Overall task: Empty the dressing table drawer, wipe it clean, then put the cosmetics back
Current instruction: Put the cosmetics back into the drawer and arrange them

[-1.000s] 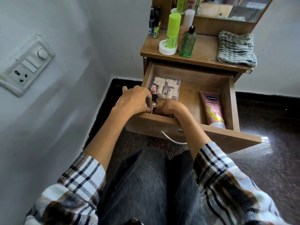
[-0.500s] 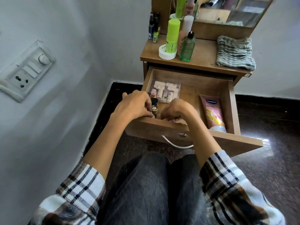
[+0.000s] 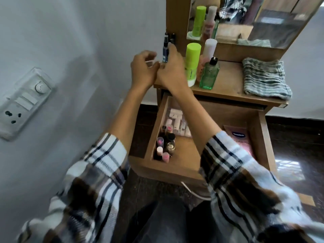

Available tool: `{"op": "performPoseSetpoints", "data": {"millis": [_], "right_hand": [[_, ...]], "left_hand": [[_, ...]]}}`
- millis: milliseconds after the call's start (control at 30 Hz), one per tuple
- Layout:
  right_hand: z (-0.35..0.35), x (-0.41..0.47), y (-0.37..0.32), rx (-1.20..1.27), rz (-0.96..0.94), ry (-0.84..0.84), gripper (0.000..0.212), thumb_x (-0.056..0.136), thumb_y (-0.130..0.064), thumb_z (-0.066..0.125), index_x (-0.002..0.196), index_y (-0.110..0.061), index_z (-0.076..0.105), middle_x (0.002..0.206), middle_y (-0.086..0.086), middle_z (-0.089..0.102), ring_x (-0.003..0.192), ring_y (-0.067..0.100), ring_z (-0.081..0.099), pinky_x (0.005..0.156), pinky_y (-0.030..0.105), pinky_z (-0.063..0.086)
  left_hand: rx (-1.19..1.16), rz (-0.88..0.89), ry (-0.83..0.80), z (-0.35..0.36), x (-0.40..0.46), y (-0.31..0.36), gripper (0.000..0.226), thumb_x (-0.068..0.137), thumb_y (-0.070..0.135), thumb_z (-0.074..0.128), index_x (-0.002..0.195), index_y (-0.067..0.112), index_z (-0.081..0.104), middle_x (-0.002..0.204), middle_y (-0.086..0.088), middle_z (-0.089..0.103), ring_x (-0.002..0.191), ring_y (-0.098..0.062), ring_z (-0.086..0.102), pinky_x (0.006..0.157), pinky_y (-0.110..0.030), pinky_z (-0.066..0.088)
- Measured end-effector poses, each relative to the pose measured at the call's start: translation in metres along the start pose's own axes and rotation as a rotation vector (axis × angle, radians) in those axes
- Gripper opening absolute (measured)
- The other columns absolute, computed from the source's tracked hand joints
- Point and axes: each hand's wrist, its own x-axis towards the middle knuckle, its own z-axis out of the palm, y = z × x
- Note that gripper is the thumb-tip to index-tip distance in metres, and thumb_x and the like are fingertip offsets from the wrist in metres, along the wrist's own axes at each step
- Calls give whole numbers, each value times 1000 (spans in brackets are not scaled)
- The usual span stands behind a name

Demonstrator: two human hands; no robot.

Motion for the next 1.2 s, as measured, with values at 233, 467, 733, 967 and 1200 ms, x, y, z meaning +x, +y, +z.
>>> {"op": "performPoseSetpoints", "data": {"millis": [233, 467, 733, 967, 1200], "right_hand": [[34, 52, 19, -185, 181, -4, 75, 95, -5, 44, 147, 4, -10, 151, 31, 2, 142, 39, 14, 115, 40, 22], [46, 70, 28, -134, 242, 80, 70, 94, -7, 49, 147, 4, 5, 142, 21, 29, 128, 33, 42, 103, 34, 41], [44, 73, 25, -104, 297, 113, 51, 90, -8, 56, 133, -2, 30, 136, 19, 37, 120, 29, 49, 92, 28, 44], [41, 62, 21, -122, 295, 135, 48, 89, -6, 56, 131, -3, 31, 131, 16, 48, 121, 28, 51, 90, 28, 47], [31, 44, 16, -193, 221, 90, 49, 91, -4, 54, 136, -10, 35, 127, 13, 55, 119, 25, 52, 89, 31, 48]], "left_hand": [[-102, -135, -215, 31, 58, -29, 48, 96, 3, 44, 142, 0, 31, 147, -16, 34, 136, -26, 33, 112, -34, 31], [-129, -33, -287, 41, 70, -40, 36, 94, 2, 49, 130, -2, 48, 129, -15, 55, 121, -24, 52, 103, -32, 43], [-74, 29, -284, 39, 72, -44, 35, 92, 3, 52, 127, -1, 48, 124, -15, 56, 110, -22, 56, 93, -27, 48], [-39, 105, -236, 33, 65, -55, 20, 91, 1, 51, 111, -4, 52, 114, -15, 58, 98, -10, 51, 77, -11, 46], [-20, 151, -236, 17, 45, -58, 18, 93, 6, 51, 110, -1, 53, 109, -14, 60, 90, -9, 52, 68, -3, 43]]}}
